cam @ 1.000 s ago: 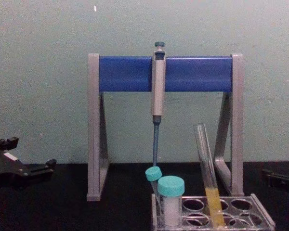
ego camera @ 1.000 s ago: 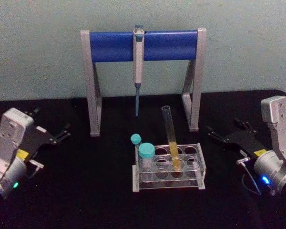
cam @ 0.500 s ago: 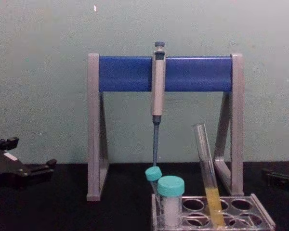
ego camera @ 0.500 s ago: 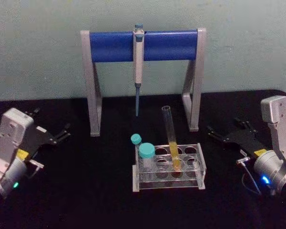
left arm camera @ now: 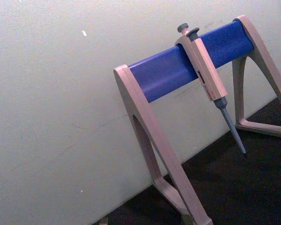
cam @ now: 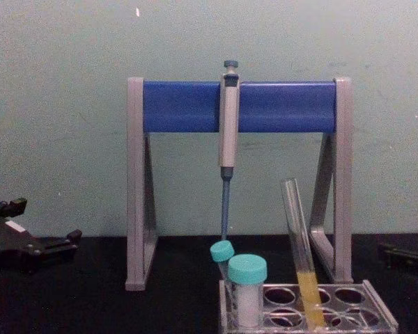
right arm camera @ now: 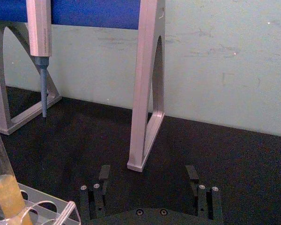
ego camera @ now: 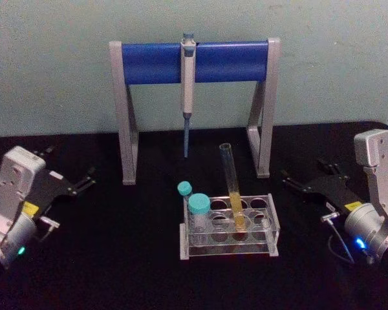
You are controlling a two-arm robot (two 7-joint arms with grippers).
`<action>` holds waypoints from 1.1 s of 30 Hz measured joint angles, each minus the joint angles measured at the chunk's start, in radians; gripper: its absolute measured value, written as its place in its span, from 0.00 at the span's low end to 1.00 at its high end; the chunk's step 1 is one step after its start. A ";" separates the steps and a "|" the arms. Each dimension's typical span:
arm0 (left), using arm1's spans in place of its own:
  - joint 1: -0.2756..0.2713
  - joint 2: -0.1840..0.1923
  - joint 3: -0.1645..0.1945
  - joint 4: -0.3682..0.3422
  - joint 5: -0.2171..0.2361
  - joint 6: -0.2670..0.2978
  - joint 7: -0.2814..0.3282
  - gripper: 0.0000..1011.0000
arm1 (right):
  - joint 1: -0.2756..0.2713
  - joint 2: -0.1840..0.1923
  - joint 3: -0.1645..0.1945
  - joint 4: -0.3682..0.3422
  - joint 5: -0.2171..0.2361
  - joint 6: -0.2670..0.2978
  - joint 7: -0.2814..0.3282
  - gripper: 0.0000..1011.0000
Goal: Pick up the test tube from the test tube rack, shake it, then place it back into the test tube rack.
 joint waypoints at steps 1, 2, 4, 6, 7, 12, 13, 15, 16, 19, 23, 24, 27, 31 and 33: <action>0.000 0.000 0.000 0.000 0.000 0.000 0.000 0.99 | 0.000 0.000 0.000 0.000 0.000 0.000 0.000 0.99; 0.000 0.000 0.000 0.000 0.000 0.000 0.000 0.99 | 0.000 0.000 0.000 0.000 0.000 0.000 0.000 0.99; 0.000 0.000 0.000 0.000 0.000 0.000 0.000 0.99 | 0.000 0.000 0.000 0.000 0.000 0.000 0.000 0.99; 0.000 0.000 0.000 0.000 0.000 0.000 0.000 0.99 | 0.000 0.000 0.000 0.000 0.000 0.000 0.000 0.99; 0.000 0.000 0.000 0.000 0.000 0.000 0.000 0.99 | 0.000 0.000 0.000 0.000 0.000 0.000 0.000 0.99; 0.000 0.000 0.000 0.000 0.000 0.000 0.000 0.99 | 0.000 0.000 0.000 0.000 0.000 0.000 0.000 0.99; 0.000 0.000 0.000 0.000 0.000 0.000 0.000 0.99 | 0.000 0.000 0.000 0.000 0.000 0.000 0.000 0.99; 0.000 0.000 0.000 0.000 0.000 0.000 0.000 0.99 | 0.000 0.000 0.000 0.000 0.000 0.000 0.000 0.99; 0.000 0.000 0.000 0.000 0.000 0.000 0.000 0.99 | 0.000 0.000 0.000 0.000 0.000 0.000 0.000 0.99; 0.000 0.000 0.000 0.000 0.000 0.000 0.000 0.99 | 0.000 0.000 0.000 0.000 0.000 0.000 0.000 0.99; 0.000 0.000 0.000 0.000 0.000 0.000 0.000 0.99 | 0.000 0.000 0.000 0.000 0.000 0.000 0.000 0.99; 0.000 0.000 0.000 0.000 0.000 0.000 0.000 0.99 | 0.000 0.000 0.000 0.000 0.000 0.000 0.000 0.99; 0.000 0.000 0.000 0.000 0.000 0.000 0.000 0.99 | 0.000 0.000 0.000 0.000 0.000 0.000 0.000 0.99; 0.000 0.000 0.000 0.000 0.000 0.000 0.000 0.99 | 0.000 0.000 0.000 0.000 0.000 0.000 0.000 0.99; 0.000 0.000 0.000 0.000 0.000 0.000 0.000 0.99 | 0.000 0.000 0.000 0.000 0.000 0.000 0.000 0.99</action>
